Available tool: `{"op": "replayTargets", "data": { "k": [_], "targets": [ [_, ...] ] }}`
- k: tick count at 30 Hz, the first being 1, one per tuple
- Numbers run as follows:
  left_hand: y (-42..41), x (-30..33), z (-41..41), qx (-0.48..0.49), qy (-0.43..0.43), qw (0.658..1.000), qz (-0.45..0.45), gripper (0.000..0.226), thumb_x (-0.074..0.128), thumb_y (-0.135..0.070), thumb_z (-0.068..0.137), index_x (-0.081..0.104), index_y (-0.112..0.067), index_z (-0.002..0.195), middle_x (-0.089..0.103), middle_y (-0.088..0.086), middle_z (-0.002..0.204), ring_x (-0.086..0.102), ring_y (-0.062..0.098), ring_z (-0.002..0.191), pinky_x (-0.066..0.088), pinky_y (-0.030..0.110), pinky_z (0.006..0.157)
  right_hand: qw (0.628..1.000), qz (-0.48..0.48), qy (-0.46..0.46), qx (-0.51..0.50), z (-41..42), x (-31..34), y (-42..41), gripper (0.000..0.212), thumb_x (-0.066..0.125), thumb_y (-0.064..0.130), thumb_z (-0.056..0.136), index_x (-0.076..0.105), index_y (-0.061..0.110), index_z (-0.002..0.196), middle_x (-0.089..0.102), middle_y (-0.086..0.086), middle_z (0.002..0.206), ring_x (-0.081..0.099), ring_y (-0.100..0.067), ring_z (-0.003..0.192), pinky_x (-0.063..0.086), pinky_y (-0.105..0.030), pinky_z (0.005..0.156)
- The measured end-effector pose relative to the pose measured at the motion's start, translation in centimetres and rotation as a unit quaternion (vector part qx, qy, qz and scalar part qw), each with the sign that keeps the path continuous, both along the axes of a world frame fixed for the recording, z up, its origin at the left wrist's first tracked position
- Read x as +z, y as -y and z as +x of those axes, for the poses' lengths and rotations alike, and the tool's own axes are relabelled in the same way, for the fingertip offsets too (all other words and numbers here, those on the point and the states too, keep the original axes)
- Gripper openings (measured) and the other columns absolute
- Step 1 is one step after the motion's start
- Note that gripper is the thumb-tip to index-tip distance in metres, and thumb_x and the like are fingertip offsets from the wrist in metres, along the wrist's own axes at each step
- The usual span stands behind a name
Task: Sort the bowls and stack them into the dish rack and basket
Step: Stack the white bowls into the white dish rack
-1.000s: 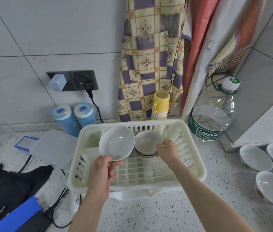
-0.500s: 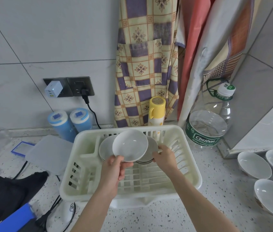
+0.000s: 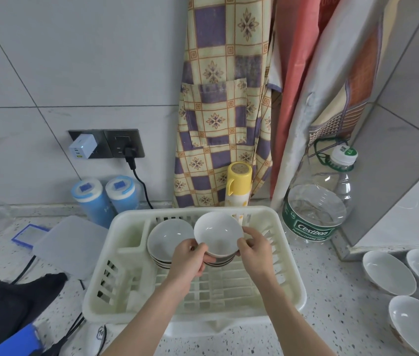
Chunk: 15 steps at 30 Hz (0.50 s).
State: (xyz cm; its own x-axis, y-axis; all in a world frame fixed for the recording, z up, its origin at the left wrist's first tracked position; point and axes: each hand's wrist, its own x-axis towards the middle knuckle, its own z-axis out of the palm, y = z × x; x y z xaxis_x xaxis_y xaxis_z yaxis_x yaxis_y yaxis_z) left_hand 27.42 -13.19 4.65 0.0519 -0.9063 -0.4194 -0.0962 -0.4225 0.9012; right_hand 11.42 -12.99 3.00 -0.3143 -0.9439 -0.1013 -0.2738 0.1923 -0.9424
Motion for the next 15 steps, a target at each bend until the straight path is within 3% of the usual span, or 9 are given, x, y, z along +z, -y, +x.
{"op": "replayTargets", "data": {
  "k": [5,7,11,15],
  "targets": [
    [-0.8,0.0,0.6,-0.028,-0.022,0.999,0.009,0.024,0.058,-0.037,0.098,0.063,-0.013,0.099,0.079,0.003,0.079,0.056,0.012,0.043,0.034,0.020,0.036,0.999,0.006,-0.035,-0.009,0.0,-0.6,0.2,0.034,0.053,0.007,0.087,0.063,0.014,0.119,0.059,-0.008,0.054,0.059,-0.027,0.058,0.046,-0.031,0.054],
    [-1.3,-0.1,1.0,-0.020,-0.012,1.000,0.010,0.018,0.057,-0.038,0.098,0.062,-0.020,0.096,0.079,0.001,0.078,0.058,0.012,0.043,0.034,0.020,0.035,0.999,0.011,-0.051,-0.003,0.1,-0.7,0.2,0.034,0.053,0.008,0.087,0.061,0.014,0.120,0.063,-0.012,0.057,0.062,-0.028,0.060,0.048,-0.032,0.055],
    [-1.9,-1.0,1.7,-0.007,0.018,0.998,0.067,0.029,0.056,-0.033,0.099,0.062,-0.005,0.104,0.077,0.012,0.081,0.056,0.012,0.039,0.031,0.019,0.033,0.997,0.035,-0.063,0.006,0.2,-0.8,0.4,0.035,0.052,0.011,0.088,0.059,0.015,0.122,0.069,-0.013,0.065,0.066,-0.028,0.069,0.051,-0.034,0.062],
    [-1.8,-1.6,1.5,0.001,-0.013,0.994,0.113,0.031,0.056,-0.039,0.099,0.057,-0.009,0.104,0.077,0.017,0.088,0.058,0.013,0.040,0.031,0.019,0.035,0.997,0.052,-0.062,0.009,0.3,-1.0,0.6,0.035,0.052,0.013,0.088,0.058,0.016,0.123,0.070,-0.014,0.069,0.067,-0.028,0.073,0.055,-0.041,0.070]
  ]
}}
